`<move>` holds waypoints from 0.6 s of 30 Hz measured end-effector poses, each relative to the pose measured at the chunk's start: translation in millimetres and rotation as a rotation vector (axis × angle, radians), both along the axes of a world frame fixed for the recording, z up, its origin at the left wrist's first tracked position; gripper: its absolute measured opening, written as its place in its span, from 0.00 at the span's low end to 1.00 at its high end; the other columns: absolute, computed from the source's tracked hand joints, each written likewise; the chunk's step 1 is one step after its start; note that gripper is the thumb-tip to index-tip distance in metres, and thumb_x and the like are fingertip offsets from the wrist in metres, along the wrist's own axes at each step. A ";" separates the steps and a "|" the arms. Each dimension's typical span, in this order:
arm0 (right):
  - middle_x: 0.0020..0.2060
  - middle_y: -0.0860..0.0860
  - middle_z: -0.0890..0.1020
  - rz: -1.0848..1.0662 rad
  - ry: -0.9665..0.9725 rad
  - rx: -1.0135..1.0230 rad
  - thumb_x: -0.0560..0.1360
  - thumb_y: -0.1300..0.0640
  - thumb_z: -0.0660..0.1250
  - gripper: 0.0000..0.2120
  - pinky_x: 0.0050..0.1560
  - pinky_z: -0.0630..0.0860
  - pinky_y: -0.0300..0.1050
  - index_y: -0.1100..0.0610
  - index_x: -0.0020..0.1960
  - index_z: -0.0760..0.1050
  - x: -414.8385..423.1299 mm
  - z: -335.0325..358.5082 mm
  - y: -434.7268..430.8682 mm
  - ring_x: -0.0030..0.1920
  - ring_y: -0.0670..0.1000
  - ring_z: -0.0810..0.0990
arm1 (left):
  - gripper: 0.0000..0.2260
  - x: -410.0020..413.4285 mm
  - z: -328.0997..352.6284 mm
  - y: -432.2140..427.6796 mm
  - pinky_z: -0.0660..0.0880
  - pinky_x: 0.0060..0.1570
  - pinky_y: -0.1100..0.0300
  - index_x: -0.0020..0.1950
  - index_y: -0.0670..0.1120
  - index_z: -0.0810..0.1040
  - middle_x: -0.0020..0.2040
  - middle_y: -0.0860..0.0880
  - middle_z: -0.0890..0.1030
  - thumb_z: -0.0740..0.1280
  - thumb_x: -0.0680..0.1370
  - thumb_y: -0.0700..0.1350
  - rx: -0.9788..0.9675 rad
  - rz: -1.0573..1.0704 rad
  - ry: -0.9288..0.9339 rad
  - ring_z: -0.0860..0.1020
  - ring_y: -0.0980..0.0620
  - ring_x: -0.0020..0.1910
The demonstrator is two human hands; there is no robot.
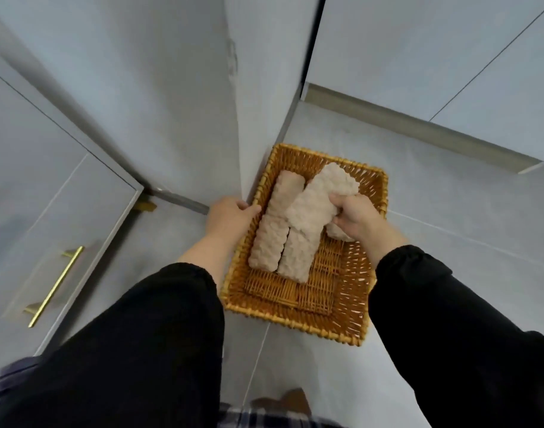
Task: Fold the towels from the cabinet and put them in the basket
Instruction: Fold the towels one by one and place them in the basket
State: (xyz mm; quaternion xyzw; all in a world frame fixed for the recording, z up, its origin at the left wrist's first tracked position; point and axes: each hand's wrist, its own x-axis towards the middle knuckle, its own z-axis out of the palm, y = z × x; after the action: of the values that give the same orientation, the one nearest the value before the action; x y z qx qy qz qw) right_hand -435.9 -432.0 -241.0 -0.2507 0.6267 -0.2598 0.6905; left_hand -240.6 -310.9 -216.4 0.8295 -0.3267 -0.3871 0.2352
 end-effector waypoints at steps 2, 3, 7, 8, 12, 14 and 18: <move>0.55 0.54 0.79 0.112 0.241 -0.025 0.73 0.66 0.69 0.21 0.51 0.80 0.54 0.60 0.65 0.71 -17.7 -20.0 7.0 0.54 0.56 0.80 | 0.12 7.8 -17.6 4.4 0.63 0.29 0.62 0.44 0.44 0.79 0.36 0.52 0.76 0.65 0.79 0.52 0.073 -0.082 -0.114 0.74 0.51 0.40; 0.53 0.54 0.80 0.180 0.386 -0.049 0.72 0.64 0.71 0.19 0.49 0.79 0.51 0.61 0.62 0.74 -26.4 -29.3 12.7 0.54 0.56 0.79 | 0.12 9.0 -25.2 6.6 0.64 0.30 0.60 0.47 0.44 0.79 0.38 0.51 0.77 0.64 0.79 0.52 0.106 -0.111 -0.133 0.74 0.50 0.41; 0.50 0.57 0.80 0.419 0.800 -0.082 0.75 0.58 0.68 0.13 0.40 0.73 0.42 0.65 0.55 0.77 -49.5 -63.4 38.7 0.46 0.53 0.77 | 0.16 3.4 -52.7 10.0 0.69 0.42 0.58 0.59 0.41 0.78 0.56 0.44 0.80 0.65 0.79 0.51 0.254 -0.189 -0.085 0.78 0.43 0.52; 0.53 0.59 0.80 0.451 0.844 -0.074 0.77 0.57 0.66 0.14 0.44 0.72 0.42 0.66 0.57 0.76 -51.2 -69.6 43.5 0.49 0.54 0.78 | 0.14 2.6 -58.4 8.3 0.69 0.42 0.58 0.57 0.42 0.78 0.55 0.43 0.80 0.65 0.79 0.51 0.282 -0.204 -0.087 0.78 0.43 0.52; 0.63 0.63 0.75 0.707 1.036 -0.028 0.82 0.63 0.53 0.16 0.61 0.69 0.47 0.68 0.64 0.71 -39.9 -84.1 52.0 0.65 0.61 0.73 | 0.08 1.6 -72.8 1.9 0.69 0.38 0.57 0.45 0.44 0.76 0.48 0.44 0.79 0.65 0.78 0.49 0.308 -0.188 -0.070 0.77 0.44 0.45; 0.66 0.62 0.73 0.811 1.081 -0.017 0.82 0.64 0.51 0.17 0.62 0.69 0.46 0.67 0.66 0.70 -37.7 -94.7 48.4 0.66 0.59 0.72 | 0.09 -0.3 -76.6 2.5 0.66 0.33 0.58 0.41 0.44 0.74 0.42 0.46 0.77 0.65 0.78 0.48 0.299 -0.175 -0.070 0.74 0.47 0.40; 0.68 0.57 0.72 0.956 1.134 -0.003 0.82 0.65 0.49 0.17 0.63 0.69 0.45 0.63 0.67 0.70 -34.1 -102.4 35.6 0.67 0.56 0.71 | 0.05 -5.6 -88.5 7.6 0.68 0.38 0.57 0.43 0.45 0.74 0.42 0.47 0.75 0.63 0.78 0.45 0.325 -0.203 -0.082 0.73 0.47 0.42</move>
State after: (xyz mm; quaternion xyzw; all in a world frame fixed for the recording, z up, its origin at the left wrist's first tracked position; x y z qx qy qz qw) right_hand -470.0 -396.4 -343.5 -0.5928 0.7091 0.2378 0.2985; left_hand -246.2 -303.3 -304.9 0.8345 -0.3511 -0.4224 0.0443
